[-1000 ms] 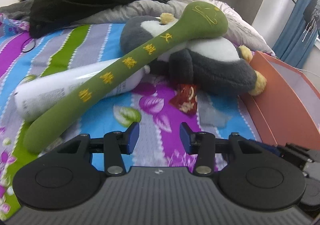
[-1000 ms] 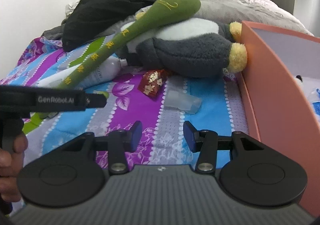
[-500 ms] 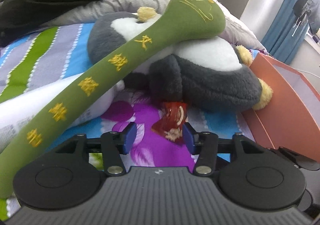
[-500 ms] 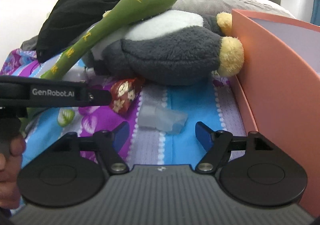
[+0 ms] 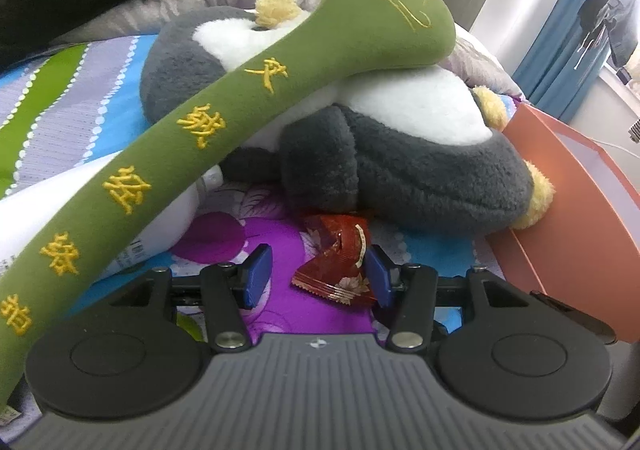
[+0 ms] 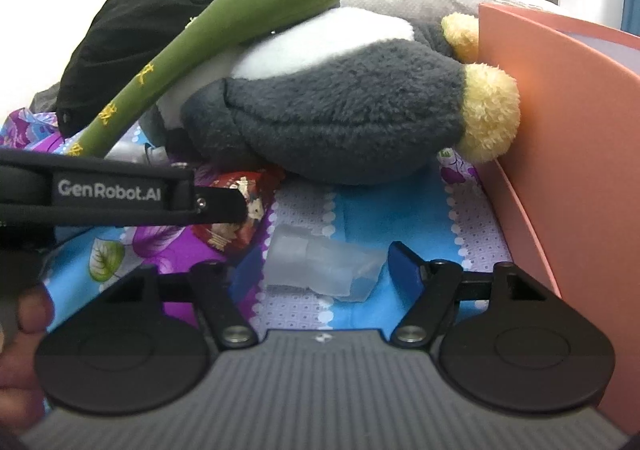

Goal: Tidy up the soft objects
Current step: 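Move left gripper to the brown candy wrapper while right approaches the clear plastic piece, then close left gripper on the brown candy wrapper while right grips the clear plastic piece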

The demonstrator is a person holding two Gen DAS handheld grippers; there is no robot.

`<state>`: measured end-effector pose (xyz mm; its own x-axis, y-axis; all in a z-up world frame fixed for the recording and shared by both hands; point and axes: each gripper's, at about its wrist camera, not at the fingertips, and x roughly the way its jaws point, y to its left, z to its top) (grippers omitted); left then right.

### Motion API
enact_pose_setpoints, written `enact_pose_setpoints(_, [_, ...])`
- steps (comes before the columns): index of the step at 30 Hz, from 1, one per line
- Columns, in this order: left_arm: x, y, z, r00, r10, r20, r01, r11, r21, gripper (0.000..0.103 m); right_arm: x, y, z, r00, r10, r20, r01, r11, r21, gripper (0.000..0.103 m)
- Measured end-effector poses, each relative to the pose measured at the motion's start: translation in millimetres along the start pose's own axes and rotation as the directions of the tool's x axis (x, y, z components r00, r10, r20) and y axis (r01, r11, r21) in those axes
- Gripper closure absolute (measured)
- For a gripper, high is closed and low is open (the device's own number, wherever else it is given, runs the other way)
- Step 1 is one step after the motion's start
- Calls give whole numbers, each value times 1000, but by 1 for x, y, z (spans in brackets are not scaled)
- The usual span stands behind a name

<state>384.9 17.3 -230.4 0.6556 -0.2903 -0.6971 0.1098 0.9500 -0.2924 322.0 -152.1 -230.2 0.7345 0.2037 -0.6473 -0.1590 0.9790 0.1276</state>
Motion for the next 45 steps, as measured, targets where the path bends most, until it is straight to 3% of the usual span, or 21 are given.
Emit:
enact_pose_setpoints(4, [2,-4,1,1000,-11,-2,11,1000,10,45,-2,-2,1,1000,12,-1,-12,1000,6,41])
enact_pose_setpoints(20, [16,-16,4,999,17,-29,-15,998,54,46,-12,-2,-10,999,-36,-5,36,998,-61,41])
enact_pose_setpoints(27, [13,-22,4,998,53,-36,-50,996,70,60,-19,1,-9,999,-34,-3,34,997,-72,41])
enact_pose_setpoints(33, [-4,-22,1,998,62,-23,-60,996,65,62,-31,2,-9,1000,-31,-7,30,997,-75,41])
enact_pose_setpoints(36, [-17,-24,-2,998,67,-17,-66,996,64,62,-41,7,-11,1000,-23,-7,22,996,-86,50])
enact_pose_setpoints(40, [-38,-25,-10,997,71,-17,-70,996,48,62,-57,12,-12,1000,-13,-7,12,995,-98,52])
enact_pose_setpoints(43, [-57,-25,-20,997,79,-17,-79,996,33,62,-65,12,-13,1000,2,-26,-4,996,-91,67])
enact_pose_setpoints(45, [-70,-22,-27,996,87,-17,-87,996,11,62,-70,12,-14,1000,1,-25,-3,996,-90,67])
